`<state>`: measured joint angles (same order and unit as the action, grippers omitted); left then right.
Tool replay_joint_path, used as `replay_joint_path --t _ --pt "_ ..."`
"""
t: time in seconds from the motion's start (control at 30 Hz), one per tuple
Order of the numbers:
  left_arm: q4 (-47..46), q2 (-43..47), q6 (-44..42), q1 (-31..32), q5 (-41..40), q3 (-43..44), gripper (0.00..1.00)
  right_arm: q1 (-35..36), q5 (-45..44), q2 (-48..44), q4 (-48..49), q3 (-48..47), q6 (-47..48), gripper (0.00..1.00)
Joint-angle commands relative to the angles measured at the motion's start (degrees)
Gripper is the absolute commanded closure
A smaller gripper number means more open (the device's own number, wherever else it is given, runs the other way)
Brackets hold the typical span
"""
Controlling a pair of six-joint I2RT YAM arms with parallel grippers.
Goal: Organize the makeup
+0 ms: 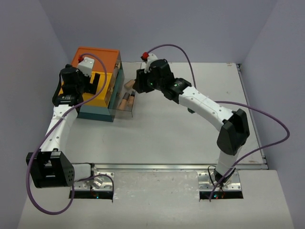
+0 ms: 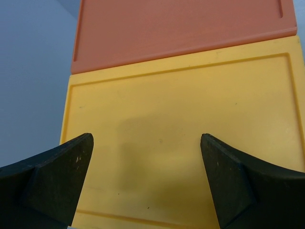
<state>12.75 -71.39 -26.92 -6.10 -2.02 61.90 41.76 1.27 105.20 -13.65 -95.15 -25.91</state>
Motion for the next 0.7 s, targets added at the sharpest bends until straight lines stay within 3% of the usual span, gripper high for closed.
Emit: replay_joint_path --t 0.0,0.1,0.3,0.67 --pt "3.34 -1.18 -0.18 -1.58 -1.76 3.79 0.06 -7.96 13.57 -2.51 11.34 11.54 -16.6 0.55" --pt "4.04 -1.67 0.04 -2.18 -1.5 5.67 0.05 -10.03 16.72 -1.51 19.26 17.28 -21.51 0.55" --pt "6.23 -2.91 0.51 -5.63 1.58 10.11 0.05 -11.07 21.72 6.42 22.24 12.09 -25.33 0.51" --pt "11.1 -10.44 4.52 -21.56 16.32 20.12 0.03 -12.23 24.72 19.17 28.98 4.85 -31.28 0.52"
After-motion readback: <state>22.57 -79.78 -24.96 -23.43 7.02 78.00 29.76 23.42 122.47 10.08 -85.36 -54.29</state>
